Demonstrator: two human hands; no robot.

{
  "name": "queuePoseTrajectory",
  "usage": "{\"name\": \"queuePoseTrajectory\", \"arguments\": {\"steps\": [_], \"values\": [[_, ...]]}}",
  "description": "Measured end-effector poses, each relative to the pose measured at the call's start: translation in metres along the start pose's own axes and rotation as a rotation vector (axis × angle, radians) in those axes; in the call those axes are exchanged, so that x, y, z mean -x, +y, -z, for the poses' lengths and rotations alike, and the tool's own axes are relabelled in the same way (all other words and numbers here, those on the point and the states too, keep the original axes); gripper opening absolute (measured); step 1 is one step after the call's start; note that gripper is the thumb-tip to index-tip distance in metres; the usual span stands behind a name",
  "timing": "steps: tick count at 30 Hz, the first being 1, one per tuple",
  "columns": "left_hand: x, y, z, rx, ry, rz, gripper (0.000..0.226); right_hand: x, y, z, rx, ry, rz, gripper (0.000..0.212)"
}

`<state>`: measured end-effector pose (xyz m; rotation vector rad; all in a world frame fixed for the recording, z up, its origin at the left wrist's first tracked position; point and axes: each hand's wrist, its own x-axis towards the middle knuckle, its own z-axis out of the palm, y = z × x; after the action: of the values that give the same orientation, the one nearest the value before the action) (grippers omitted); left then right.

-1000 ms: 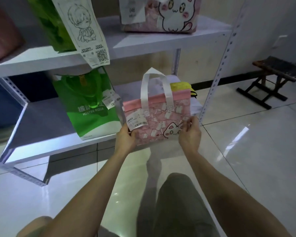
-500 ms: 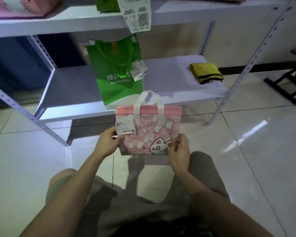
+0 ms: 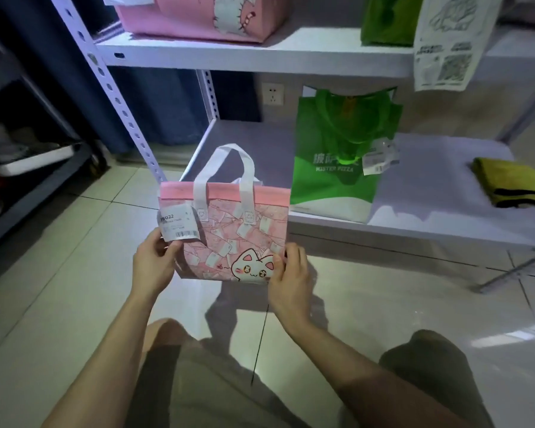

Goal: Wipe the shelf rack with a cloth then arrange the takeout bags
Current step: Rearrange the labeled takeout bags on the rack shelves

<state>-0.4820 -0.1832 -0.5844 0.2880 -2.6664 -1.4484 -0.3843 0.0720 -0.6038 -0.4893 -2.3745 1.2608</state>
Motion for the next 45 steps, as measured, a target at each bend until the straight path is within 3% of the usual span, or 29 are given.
{"name": "queuePoseTrajectory", "arguments": {"steps": [8, 20, 26, 31, 37, 45], "values": [[-0.073, 0.047, 0.015, 0.159, 0.130, -0.047, 0.028, -0.104, -0.074, -0.037, -0.050, 0.071, 0.108, 0.004], [-0.102, 0.104, -0.095, 0.093, -0.103, -0.182, 0.029, -0.145, -0.021, 0.023, 0.091, 0.301, -0.103, 0.004], [-0.143, 0.096, -0.072, 0.063, -0.029, -0.159, 0.034, -0.160, -0.037, -0.016, 0.041, 0.206, -0.063, 0.002], [-0.169, 0.069, -0.065, -0.201, -0.291, -0.049, 0.053, -0.161, -0.031, -0.054, 0.129, 0.036, -0.113, 0.009], [-0.172, 0.046, -0.073, -0.268, -0.255, -0.034, 0.074, -0.174, -0.035, -0.073, 0.125, 0.024, -0.084, 0.019], [-0.165, 0.043, -0.064, -0.217, -0.227, 0.016, 0.052, -0.173, -0.033, -0.080, 0.133, -0.008, -0.073, 0.014]]}}
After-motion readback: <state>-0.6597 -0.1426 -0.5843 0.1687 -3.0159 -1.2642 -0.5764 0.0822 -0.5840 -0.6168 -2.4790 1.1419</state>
